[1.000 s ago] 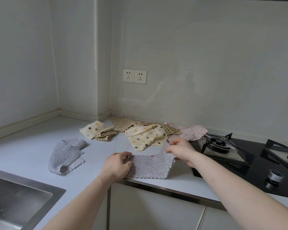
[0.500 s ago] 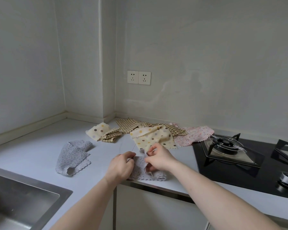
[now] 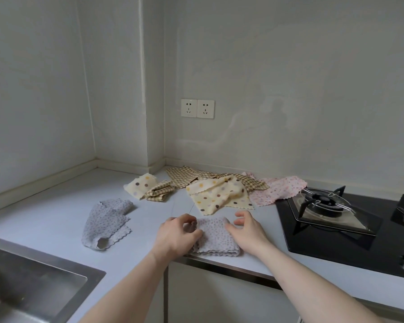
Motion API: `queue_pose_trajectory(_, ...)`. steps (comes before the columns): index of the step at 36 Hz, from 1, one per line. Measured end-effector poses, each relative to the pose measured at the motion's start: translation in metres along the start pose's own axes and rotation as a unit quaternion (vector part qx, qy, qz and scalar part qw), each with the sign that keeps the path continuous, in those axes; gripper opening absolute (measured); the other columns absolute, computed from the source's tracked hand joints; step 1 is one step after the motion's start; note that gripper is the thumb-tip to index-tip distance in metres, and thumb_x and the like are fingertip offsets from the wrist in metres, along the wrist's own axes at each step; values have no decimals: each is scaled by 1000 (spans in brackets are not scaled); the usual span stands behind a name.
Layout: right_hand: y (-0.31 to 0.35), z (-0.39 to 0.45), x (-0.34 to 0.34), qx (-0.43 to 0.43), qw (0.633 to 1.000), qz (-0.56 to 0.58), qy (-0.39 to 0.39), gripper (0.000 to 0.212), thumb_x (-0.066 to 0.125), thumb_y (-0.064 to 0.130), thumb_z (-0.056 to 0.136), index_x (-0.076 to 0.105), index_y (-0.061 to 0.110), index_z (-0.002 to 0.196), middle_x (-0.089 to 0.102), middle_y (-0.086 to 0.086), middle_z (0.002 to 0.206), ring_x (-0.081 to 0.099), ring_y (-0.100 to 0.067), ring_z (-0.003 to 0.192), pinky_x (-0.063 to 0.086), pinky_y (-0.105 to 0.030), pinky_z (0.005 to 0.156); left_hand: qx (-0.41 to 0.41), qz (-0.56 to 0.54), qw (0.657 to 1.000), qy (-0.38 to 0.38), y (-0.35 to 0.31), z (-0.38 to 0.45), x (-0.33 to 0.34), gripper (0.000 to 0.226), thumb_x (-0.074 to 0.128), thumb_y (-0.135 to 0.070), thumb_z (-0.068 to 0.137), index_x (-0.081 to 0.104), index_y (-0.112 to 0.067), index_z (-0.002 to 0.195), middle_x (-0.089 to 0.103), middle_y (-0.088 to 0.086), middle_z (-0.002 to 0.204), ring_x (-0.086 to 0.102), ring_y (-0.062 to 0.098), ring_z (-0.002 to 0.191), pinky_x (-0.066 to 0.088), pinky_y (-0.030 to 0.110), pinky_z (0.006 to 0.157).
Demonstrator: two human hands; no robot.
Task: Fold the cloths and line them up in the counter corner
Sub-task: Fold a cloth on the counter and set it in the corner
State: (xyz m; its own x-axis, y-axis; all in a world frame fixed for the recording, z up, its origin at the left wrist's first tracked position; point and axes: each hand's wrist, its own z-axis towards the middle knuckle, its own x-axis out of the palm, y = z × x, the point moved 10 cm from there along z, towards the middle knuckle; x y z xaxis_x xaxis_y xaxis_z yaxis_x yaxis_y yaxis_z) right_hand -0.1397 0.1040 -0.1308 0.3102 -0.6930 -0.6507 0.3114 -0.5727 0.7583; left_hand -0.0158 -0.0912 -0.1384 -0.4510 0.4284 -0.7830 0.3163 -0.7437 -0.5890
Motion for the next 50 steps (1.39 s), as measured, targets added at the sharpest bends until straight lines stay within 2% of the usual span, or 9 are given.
queue_pose_trajectory(6, 2, 10, 8, 45, 997, -17, 68, 53, 64, 45, 93, 57, 16, 136, 62, 0, 133, 56, -20, 122, 42, -34, 106, 17, 4, 1000, -1, -2, 2, 0, 43, 60, -54, 79, 65, -40, 119, 69, -15, 119, 57, 15, 119, 47, 32, 99)
queue_pose_trajectory(11, -1, 11, 14, 62, 991, 3, 116, 18, 74, 31, 85, 72, 18, 98, 69, 4, 103, 62, -12, 99, 48, -31, 95, 20, -8, 1000, 1, 0, 3, 3, 41, 58, -52, 77, 64, -42, 116, 69, -17, 118, 59, 13, 116, 48, 32, 99)
queue_pose_trajectory(17, -6, 17, 17, 53, 990, 33, 125, 24, 77, 29, 81, 71, 20, 102, 69, 3, 109, 63, -13, 104, 48, -28, 90, 19, -33, 999, -4, 1, 3, 1, 34, 58, -52, 78, 63, -41, 110, 70, -20, 113, 62, 12, 111, 49, 33, 98)
queue_pose_trajectory(26, -23, 20, 2, 36, 984, 175, 17, 21, 78, 22, 82, 62, 16, 94, 74, -1, 98, 69, -20, 97, 53, -40, 91, 34, -76, 996, -17, -7, -1, -6, 50, 56, -60, 73, 61, -38, 118, 61, -15, 120, 57, 8, 115, 48, 32, 95)
queue_pose_trajectory(31, -32, 13, -12, 14, 970, 232, -67, 19, 77, 21, 86, 59, 19, 93, 74, 2, 96, 69, -16, 94, 55, -39, 86, 131, -58, 987, -76, -25, -12, -17, 38, 56, -60, 79, 67, -36, 107, 53, -19, 120, 49, 3, 117, 40, 28, 100)
queue_pose_trajectory(35, -33, 10, -16, -4, 969, 227, -94, 19, 76, 20, 88, 58, 22, 93, 75, 5, 94, 70, -14, 92, 58, -41, 85, 198, 16, 980, -19, -42, -21, -2, 38, 52, -58, 84, 66, -42, 116, 46, -19, 131, 44, 5, 121, 35, 33, 104)
queue_pose_trajectory(42, -19, -1, -21, -72, 969, 209, -109, 28, 74, 12, 89, 69, 29, 112, 71, 15, 100, 66, 2, 95, 50, -9, 74, 209, 113, 970, 48, -48, -24, 19, 53, 42, -56, 84, 58, -47, 133, 45, -18, 135, 40, 8, 124, 32, 32, 105)
queue_pose_trajectory(46, -13, -8, -26, -113, 967, 184, -137, 23, 76, 9, 86, 75, 29, 98, 74, 19, 94, 68, 4, 91, 58, -22, 81, 183, 110, 976, 41, -43, -19, 18, 49, 40, -59, 88, 58, -47, 132, 46, -20, 133, 40, 7, 122, 33, 33, 105)
queue_pose_trajectory(50, 1, -16, -27, -162, 966, 136, -149, 20, 75, 11, 86, 73, 31, 89, 72, 19, 87, 64, 6, 84, 51, -13, 66, 173, 108, 978, 33, -43, -17, 16, 46, 40, -57, 91, 58, -47, 132, 45, -20, 133, 39, 5, 123, 30, 33, 106)
